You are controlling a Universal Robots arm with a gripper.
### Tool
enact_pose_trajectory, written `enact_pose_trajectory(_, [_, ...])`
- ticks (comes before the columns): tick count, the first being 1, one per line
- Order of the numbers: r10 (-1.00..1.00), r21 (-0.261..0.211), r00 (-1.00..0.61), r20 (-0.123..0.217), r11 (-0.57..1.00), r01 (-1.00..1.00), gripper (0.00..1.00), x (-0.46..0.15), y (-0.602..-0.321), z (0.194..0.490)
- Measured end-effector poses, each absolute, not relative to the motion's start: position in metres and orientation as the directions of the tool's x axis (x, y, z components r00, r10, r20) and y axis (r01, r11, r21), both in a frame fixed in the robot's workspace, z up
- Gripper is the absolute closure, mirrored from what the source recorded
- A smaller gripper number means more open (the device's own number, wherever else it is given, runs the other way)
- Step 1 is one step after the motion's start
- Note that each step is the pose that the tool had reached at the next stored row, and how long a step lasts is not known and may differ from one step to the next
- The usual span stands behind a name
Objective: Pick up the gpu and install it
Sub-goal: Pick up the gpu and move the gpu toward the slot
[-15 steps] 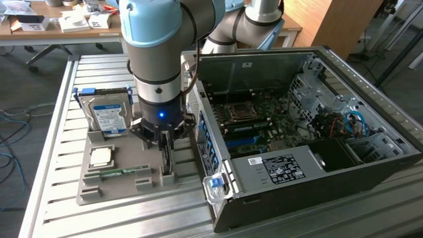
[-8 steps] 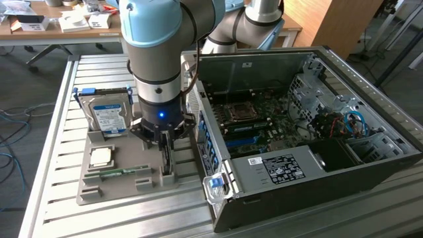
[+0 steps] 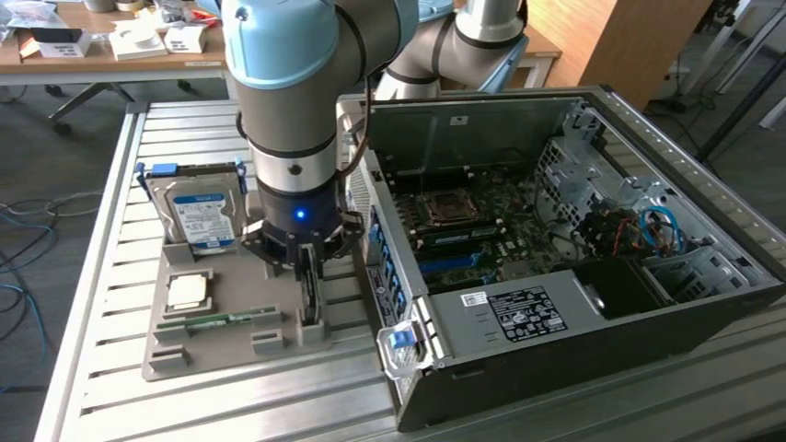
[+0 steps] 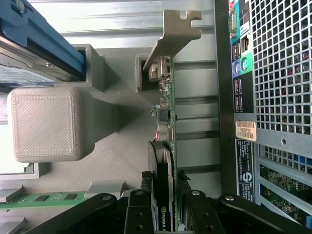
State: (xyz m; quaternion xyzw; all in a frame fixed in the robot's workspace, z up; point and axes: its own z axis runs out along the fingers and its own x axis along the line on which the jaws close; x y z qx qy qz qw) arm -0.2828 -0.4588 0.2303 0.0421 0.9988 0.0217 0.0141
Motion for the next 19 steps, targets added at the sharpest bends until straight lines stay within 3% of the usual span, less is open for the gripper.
enact_pose_trajectory(9, [0.085, 0.045, -0.996, -0.026, 0.996, 0.083, 0.67, -0.2827, -0.4593, 0.2303])
enact_pose_trajectory(11, [0.085, 0.045, -0.996, -0.026, 0.996, 0.083, 0.68, -0.2827, -0.4593, 0.2303])
enact_pose_trajectory(12, [0.085, 0.045, -0.996, -0.026, 0.996, 0.083, 0.73, -0.2827, -0.4593, 0.2303])
enact_pose_trajectory(19, [0.085, 0.045, -0.996, -0.026, 0.996, 0.083, 0.74, -0.2827, -0.4593, 0.2302])
